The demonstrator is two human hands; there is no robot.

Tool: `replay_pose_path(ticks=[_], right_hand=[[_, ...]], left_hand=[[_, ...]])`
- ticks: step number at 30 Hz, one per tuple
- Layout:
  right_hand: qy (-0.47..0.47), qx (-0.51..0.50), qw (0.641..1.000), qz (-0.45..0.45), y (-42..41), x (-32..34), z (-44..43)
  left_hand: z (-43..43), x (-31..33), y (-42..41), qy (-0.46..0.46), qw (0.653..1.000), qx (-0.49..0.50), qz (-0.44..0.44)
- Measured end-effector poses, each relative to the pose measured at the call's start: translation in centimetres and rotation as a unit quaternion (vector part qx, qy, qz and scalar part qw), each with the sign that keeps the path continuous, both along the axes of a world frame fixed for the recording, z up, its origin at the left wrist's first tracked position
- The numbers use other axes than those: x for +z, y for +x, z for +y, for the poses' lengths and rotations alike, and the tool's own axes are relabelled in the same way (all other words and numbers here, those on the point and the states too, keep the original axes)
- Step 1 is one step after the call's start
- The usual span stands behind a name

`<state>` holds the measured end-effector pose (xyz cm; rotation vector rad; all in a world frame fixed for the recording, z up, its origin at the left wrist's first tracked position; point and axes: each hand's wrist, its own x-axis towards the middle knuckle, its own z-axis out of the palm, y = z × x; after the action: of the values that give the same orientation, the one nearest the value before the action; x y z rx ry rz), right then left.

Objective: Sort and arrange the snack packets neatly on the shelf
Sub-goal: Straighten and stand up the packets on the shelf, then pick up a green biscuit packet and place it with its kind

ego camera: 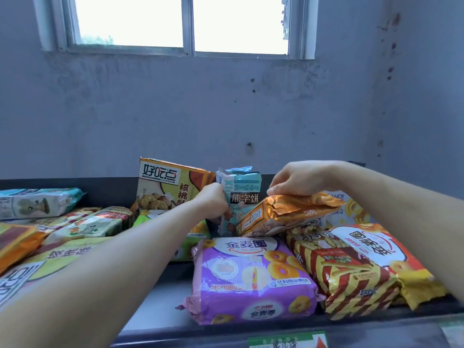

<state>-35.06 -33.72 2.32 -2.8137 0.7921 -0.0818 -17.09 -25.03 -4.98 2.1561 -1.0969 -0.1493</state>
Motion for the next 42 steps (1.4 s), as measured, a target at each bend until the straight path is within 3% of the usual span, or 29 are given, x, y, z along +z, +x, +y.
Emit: replay_pose_path(ticks=[6,14,19,23,26,31,42], right_hand=[[0.009,-0.008,1.0,-0.022,-0.7,-0.8,-0.3],[0.008,-0.007,0.996,-0.089,-0.9,-0.9,-0.5],[-0.016,-0.025,0.97,-0.243,-1.4,1.2,-0.8],[-0.011,-0.042,0.941,-0.335,-2.5,3.1,-0.8],[-0.014,-0.048,0.939,-0.34,-3.2,3.4,-0.6],[-0.024,-0.055,0.943,-0.326,-3.7,3.3,0.1],[-0.039,0.001,0.95,-0.309,-1.0,3.3,7.2]], left_hand=[[0.8,0.4,0.3,-0.004,0.996,0.007,0.093],[1.5,0.2,-0.2,-0.007,0.996,0.025,0.089],[3.1,1.9,-0.8,-0.028,0.997,0.066,0.004],[4.0,3.9,-2.2,-0.11,0.989,0.055,-0.087],[4.4,5.5,-4.3,-0.162,0.982,-0.003,-0.094],[5.3,6.8,-7.1,-0.175,0.976,-0.082,-0.101],[13.2,8.3,-6.7,-0.191,0.972,-0.101,-0.092]])
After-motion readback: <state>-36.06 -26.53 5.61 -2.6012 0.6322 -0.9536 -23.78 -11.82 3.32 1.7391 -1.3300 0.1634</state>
